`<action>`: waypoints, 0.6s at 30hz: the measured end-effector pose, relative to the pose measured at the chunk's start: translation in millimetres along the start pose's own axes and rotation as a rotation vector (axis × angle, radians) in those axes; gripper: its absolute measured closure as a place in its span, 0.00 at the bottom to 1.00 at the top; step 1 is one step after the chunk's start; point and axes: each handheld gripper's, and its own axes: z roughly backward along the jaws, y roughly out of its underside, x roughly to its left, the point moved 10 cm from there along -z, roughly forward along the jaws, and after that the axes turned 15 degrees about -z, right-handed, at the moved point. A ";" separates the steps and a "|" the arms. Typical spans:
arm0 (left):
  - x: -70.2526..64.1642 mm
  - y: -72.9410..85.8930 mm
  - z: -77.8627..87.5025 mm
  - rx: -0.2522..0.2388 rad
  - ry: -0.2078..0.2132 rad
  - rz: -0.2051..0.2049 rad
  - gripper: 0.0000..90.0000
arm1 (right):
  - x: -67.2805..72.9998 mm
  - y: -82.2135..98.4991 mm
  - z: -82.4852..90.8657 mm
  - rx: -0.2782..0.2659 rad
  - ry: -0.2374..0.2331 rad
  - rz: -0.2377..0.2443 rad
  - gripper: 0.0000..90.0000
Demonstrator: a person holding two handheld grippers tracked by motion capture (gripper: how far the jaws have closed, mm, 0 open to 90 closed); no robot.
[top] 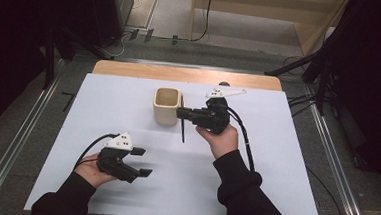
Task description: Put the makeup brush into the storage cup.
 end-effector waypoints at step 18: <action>1.7 1.2 -0.3 -0.002 0.001 0.003 0.26 | 8.4 -39.8 4.1 -0.022 0.024 0.024 0.92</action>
